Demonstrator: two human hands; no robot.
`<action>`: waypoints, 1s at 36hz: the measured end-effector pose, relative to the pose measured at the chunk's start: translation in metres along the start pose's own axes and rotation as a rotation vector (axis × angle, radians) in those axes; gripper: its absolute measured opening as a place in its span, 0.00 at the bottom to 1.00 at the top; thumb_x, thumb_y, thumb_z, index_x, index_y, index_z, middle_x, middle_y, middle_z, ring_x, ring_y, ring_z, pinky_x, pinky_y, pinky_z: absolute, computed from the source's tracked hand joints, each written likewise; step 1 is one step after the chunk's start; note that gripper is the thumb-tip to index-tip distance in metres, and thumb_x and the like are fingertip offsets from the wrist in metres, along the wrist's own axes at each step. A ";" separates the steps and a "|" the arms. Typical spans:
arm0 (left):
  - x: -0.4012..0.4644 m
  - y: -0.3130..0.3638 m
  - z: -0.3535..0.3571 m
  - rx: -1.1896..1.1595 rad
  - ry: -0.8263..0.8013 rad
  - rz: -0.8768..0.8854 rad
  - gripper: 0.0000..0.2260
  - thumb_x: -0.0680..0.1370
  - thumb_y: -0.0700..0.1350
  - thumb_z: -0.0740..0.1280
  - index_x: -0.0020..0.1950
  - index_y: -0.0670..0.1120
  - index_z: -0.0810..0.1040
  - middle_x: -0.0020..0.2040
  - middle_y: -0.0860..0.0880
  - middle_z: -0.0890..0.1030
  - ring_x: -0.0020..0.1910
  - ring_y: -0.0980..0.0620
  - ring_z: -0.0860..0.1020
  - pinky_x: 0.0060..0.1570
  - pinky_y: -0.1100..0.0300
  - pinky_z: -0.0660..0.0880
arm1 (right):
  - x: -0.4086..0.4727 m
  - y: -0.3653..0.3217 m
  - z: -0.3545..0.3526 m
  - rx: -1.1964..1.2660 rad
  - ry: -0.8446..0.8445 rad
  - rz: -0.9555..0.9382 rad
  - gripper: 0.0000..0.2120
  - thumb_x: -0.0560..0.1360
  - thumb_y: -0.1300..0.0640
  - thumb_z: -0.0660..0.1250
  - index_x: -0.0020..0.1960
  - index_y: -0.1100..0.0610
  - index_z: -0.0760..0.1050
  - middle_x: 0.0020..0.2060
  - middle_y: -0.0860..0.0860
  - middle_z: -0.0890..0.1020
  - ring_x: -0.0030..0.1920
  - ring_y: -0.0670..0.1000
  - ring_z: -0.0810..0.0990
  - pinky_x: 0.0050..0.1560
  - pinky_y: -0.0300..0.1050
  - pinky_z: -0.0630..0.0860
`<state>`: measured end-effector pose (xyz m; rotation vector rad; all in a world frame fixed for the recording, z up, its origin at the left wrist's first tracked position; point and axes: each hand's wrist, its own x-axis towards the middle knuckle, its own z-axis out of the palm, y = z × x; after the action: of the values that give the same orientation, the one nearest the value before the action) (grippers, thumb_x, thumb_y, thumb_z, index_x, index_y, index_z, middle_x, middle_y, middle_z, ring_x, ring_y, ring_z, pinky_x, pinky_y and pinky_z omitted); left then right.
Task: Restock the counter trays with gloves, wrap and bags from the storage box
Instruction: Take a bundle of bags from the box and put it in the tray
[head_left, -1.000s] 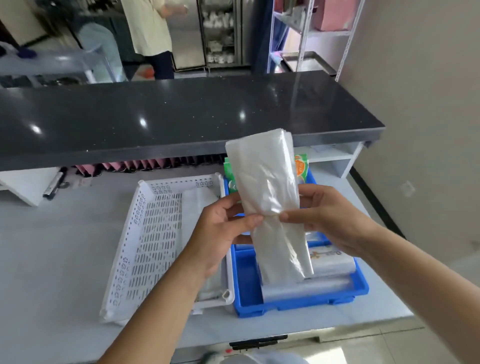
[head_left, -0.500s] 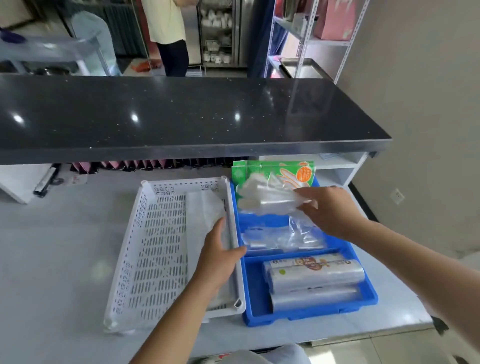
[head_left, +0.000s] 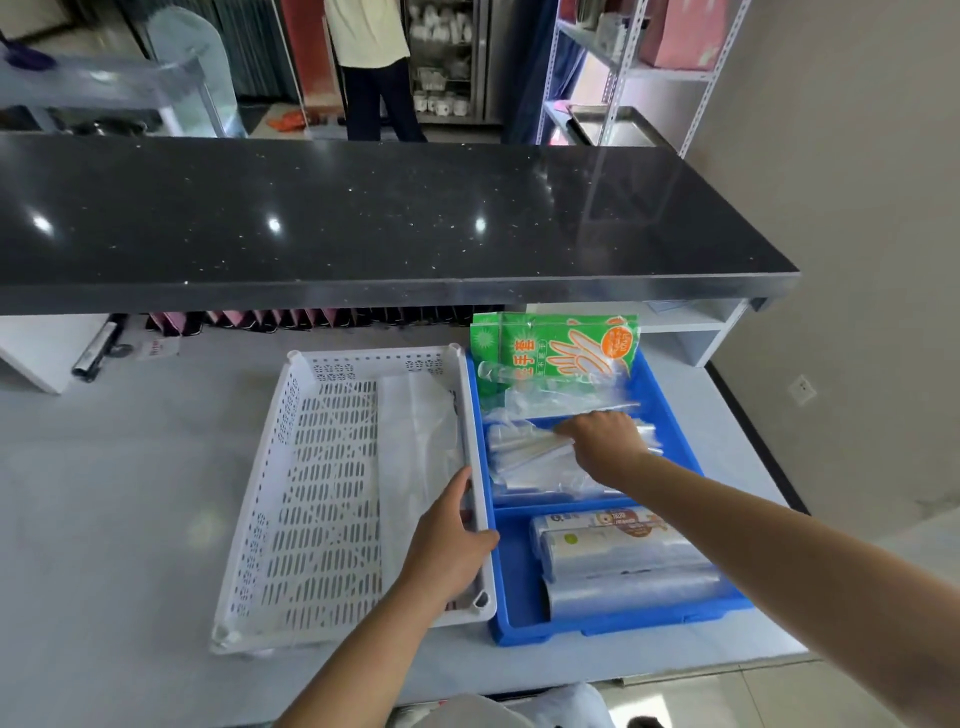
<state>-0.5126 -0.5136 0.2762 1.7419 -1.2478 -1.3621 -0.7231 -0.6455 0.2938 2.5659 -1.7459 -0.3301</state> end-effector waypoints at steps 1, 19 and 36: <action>0.000 0.000 0.000 0.001 0.001 -0.004 0.37 0.75 0.38 0.71 0.77 0.61 0.59 0.64 0.61 0.74 0.56 0.59 0.78 0.45 0.68 0.77 | 0.002 0.003 -0.001 0.019 -0.037 -0.001 0.20 0.78 0.60 0.62 0.67 0.44 0.76 0.57 0.54 0.84 0.56 0.58 0.81 0.54 0.49 0.75; -0.002 -0.001 0.000 -0.018 0.005 -0.025 0.37 0.76 0.37 0.72 0.77 0.62 0.60 0.51 0.71 0.71 0.50 0.67 0.76 0.36 0.72 0.76 | -0.017 0.004 0.001 0.323 0.264 0.030 0.15 0.81 0.55 0.62 0.66 0.51 0.77 0.61 0.51 0.82 0.58 0.54 0.81 0.55 0.50 0.78; -0.017 0.002 0.013 -0.015 0.118 -0.044 0.30 0.79 0.41 0.68 0.76 0.62 0.63 0.59 0.66 0.72 0.47 0.68 0.76 0.34 0.73 0.75 | -0.030 0.008 0.037 0.468 0.026 -0.088 0.33 0.81 0.37 0.50 0.81 0.49 0.49 0.81 0.49 0.49 0.80 0.52 0.40 0.78 0.54 0.43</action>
<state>-0.5266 -0.4974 0.2810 1.8216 -1.1390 -1.2707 -0.7477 -0.6173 0.2636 2.9411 -1.8918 0.1313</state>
